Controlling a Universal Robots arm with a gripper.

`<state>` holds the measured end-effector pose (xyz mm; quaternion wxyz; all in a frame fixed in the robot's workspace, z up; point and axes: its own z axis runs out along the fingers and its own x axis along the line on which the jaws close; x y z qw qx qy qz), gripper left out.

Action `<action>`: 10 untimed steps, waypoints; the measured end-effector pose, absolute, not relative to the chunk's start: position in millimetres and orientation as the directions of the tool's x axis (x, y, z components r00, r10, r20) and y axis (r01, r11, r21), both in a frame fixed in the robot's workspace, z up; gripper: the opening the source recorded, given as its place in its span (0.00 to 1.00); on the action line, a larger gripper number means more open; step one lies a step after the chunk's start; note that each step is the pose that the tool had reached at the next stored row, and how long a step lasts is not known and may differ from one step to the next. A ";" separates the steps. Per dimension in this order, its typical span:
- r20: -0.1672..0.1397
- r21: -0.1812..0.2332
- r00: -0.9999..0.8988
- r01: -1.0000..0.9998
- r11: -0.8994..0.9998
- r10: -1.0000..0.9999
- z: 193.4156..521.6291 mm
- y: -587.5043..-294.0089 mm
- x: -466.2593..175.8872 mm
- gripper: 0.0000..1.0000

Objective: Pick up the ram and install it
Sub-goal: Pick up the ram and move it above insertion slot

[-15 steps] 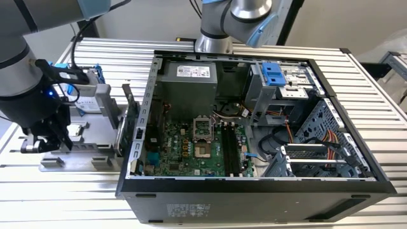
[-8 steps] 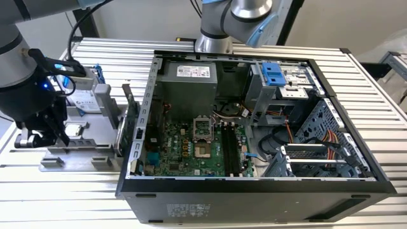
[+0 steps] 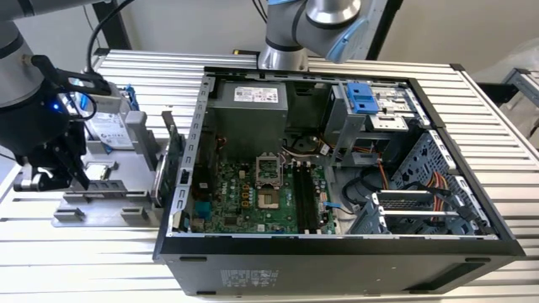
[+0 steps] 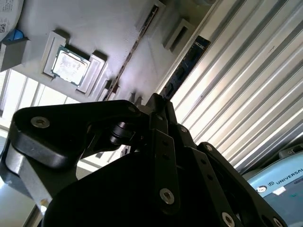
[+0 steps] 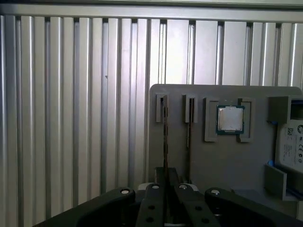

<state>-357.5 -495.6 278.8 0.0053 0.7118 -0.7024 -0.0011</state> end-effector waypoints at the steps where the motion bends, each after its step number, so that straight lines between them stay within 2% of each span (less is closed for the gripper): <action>1: 0.006 0.009 0.013 -1.000 -0.013 -1.000 279.4 -495.6 -357.5 0.00; 10: 0.006 0.009 0.013 -1.000 -0.013 -1.000 285.3 -495.6 -357.4 0.00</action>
